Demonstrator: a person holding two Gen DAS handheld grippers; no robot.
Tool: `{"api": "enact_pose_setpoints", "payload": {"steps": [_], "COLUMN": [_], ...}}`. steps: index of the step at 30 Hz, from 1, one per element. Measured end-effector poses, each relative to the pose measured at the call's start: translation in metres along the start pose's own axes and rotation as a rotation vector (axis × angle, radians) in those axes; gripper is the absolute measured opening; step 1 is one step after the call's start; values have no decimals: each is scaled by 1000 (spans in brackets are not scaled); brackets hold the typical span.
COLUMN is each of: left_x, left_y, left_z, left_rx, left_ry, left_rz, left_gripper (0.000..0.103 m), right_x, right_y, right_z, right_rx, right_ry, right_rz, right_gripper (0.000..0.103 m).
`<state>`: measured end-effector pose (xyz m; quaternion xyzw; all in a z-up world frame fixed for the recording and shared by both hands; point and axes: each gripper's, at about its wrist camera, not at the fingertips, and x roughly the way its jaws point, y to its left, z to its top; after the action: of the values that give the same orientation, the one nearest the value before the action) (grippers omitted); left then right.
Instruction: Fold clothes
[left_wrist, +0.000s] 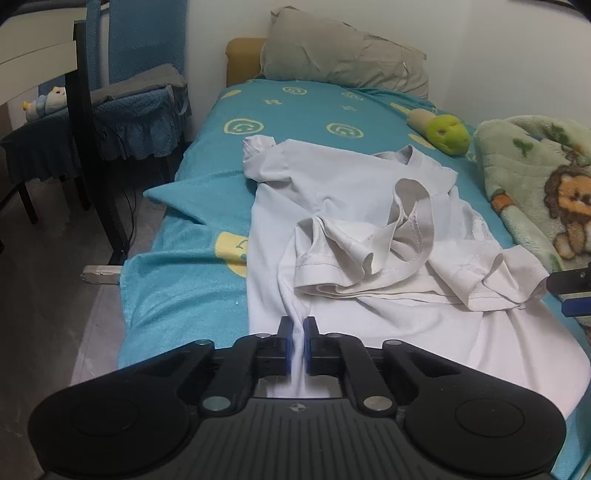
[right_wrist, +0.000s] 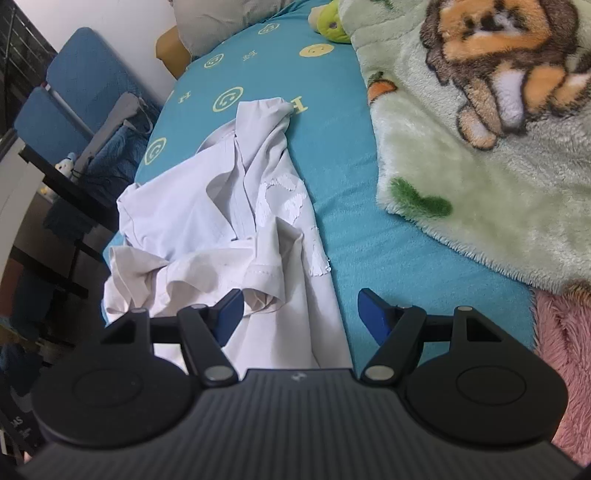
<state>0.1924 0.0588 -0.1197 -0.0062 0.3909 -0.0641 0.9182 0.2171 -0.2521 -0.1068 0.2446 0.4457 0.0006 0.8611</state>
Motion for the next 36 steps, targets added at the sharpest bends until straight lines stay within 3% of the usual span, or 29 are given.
{"api": "enact_pose_setpoints", "payload": {"steps": [5,14,20,22,24,27,32,36], "left_x": [-5,2,2,2,1,1,1,1], "left_y": [5,-2,-1,-2,-2,-2,-3,-3], "left_z": [2,-3,-4,-4,-5,-5,-6,-6], "left_rx": [-32,16,22,26,29,31,44,47], "left_ry": [-8,12,13,13,13,14,17,19], "left_rz": [43,61,66,69,71,73,79,83], "left_gripper": [3,4,4,4,5,5,5,6], "right_x": [-3,-13,6,14,21,25,20,23], "right_y": [2,12,14,15,16,20,21,18], "right_z": [-1,-12,-19,-21,-23,-25,-20,-18], "right_rx": [-14,-33,-70,-79,-93,-132,-135,-138], "right_ry": [-11,-31,29,54,76,80,32,10], "right_rz": [-7,11,-20,-17,-23,-36,-33,-67], "right_gripper": [71,71,70,57,34,21,7,6]}}
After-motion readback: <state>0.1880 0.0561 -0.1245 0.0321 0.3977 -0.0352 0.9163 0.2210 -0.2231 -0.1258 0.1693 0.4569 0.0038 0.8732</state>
